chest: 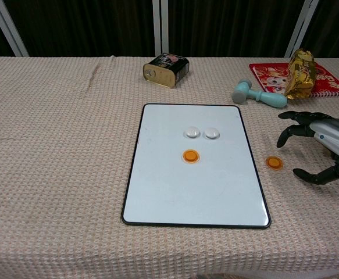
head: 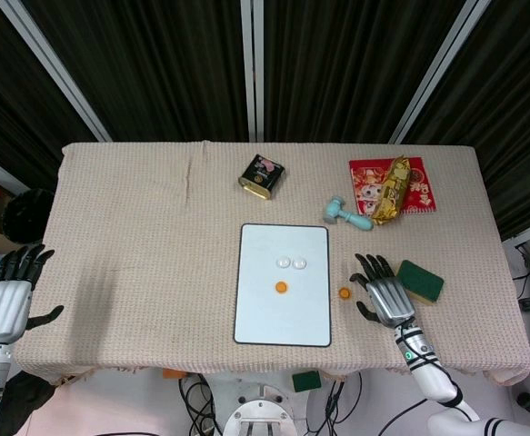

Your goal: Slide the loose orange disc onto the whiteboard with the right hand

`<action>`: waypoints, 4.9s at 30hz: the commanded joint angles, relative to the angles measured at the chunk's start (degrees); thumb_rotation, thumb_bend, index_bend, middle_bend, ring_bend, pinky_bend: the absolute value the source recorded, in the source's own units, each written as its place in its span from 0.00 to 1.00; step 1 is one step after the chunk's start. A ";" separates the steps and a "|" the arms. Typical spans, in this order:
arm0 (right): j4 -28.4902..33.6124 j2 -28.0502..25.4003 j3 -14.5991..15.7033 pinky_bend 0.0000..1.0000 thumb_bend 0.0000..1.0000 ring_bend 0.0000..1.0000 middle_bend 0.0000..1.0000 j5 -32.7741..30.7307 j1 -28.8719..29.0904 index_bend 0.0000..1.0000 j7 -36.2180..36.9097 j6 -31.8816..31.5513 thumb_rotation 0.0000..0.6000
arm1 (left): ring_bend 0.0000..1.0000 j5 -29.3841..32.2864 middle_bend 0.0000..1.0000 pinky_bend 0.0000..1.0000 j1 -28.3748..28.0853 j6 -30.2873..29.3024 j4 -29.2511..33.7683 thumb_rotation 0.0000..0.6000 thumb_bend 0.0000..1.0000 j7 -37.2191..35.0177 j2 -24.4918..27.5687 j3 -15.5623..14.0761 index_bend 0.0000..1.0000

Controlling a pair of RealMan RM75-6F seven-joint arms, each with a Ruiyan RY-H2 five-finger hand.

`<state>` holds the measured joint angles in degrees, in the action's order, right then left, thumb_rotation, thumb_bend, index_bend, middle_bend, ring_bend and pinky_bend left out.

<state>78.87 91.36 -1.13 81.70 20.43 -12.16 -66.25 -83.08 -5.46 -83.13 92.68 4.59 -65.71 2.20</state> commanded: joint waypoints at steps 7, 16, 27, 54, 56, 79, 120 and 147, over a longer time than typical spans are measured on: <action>-0.25 0.86 -0.30 0.00 0.34 0.00 0.00 0.09 0.81 0.33 -1.19 0.80 1.00 | 0.01 0.21 0.09 0.07 -0.17 0.74 -0.56 0.99 0.11 -0.58 -0.33 -0.13 0.13; -0.73 1.95 -0.81 0.00 0.35 0.00 0.00 -0.60 1.69 0.34 -2.19 1.96 1.00 | 0.01 0.64 0.09 0.07 -0.08 1.08 -0.75 1.00 0.11 -0.89 0.02 -0.17 0.13; -0.69 2.31 -0.93 0.00 0.38 0.00 0.00 -0.98 1.93 0.45 -2.56 2.08 1.00 | 0.01 1.16 0.09 0.07 -0.02 1.51 -0.66 1.00 0.11 -0.83 0.24 -0.22 0.13; 5.43 5.79 -5.24 0.00 0.39 0.00 0.00 -1.42 9.04 0.52 -14.51 5.12 1.00 | 0.01 0.85 0.09 0.07 0.57 0.53 -0.70 1.00 0.11 -1.87 1.19 -0.07 0.13; 5.30 6.41 -5.38 0.00 0.40 0.00 0.00 -2.14 9.49 0.52 -15.30 5.59 1.00 | 0.01 0.97 0.09 0.07 0.50 0.76 -0.72 1.00 0.11 -1.96 1.24 -0.06 0.13; 2.14 10.39 -4.78 0.00 0.40 0.00 0.00 -5.89 12.07 0.52 -17.45 7.57 1.00 | 0.01 0.55 0.09 0.07 1.15 -0.22 -2.66 1.00 0.11 -4.27 0.96 0.00 0.14; 1.89 11.07 -4.63 0.00 0.36 0.00 0.00 -9.11 15.14 0.41 -20.74 9.03 1.00 | 0.01 0.41 0.09 0.07 1.61 -0.09 -4.08 1.00 0.11 -6.14 0.94 -0.06 0.14; 3.14 -16.82 3.00 0.00 0.25 0.00 0.00 0.81 -4.73 0.00 6.37 -18.06 1.00 | 0.01 -0.82 0.09 0.07 2.71 -2.02 -3.58 1.00 0.11 -5.66 1.05 -0.65 0.14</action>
<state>85.73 78.26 0.85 84.24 20.64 -9.15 -80.28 -83.91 -2.79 -85.13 89.14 -1.11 -64.62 1.58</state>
